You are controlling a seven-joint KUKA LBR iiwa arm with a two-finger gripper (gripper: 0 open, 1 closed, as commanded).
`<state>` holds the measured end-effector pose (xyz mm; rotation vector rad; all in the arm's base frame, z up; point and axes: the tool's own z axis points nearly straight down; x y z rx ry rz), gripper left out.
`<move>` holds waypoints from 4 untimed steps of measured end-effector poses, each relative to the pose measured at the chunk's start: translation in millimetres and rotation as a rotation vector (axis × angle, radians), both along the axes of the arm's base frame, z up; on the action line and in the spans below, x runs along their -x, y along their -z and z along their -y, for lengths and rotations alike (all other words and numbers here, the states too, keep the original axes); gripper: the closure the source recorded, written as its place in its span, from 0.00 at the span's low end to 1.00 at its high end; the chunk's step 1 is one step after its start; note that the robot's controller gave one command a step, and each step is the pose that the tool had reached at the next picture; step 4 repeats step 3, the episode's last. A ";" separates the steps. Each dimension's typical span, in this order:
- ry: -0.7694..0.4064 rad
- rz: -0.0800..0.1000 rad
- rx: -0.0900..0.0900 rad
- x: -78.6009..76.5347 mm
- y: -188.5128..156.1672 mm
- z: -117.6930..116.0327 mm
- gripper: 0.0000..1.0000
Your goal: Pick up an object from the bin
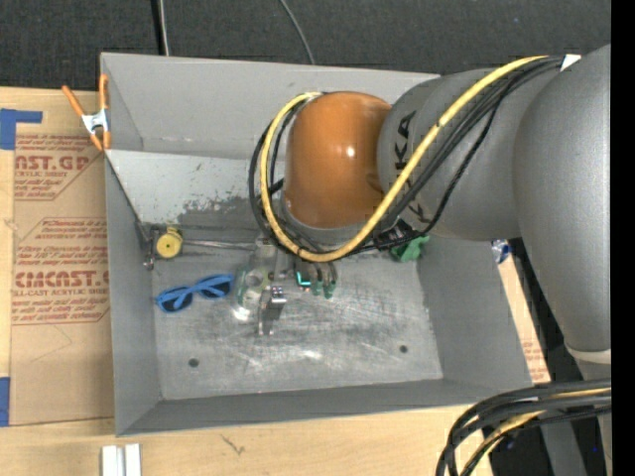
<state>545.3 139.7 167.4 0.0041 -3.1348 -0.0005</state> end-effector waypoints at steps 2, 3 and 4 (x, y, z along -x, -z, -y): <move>0.046 0.016 -0.006 -47.1 92.0 -36.5 1.00; 0.052 0.017 -0.003 -34.8 -89.7 -20.8 1.00; 0.052 0.017 -0.003 -34.8 -89.7 -20.8 1.00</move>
Offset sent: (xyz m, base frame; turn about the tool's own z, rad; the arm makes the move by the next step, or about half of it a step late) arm 0.0439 0.0341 -0.0974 0.0469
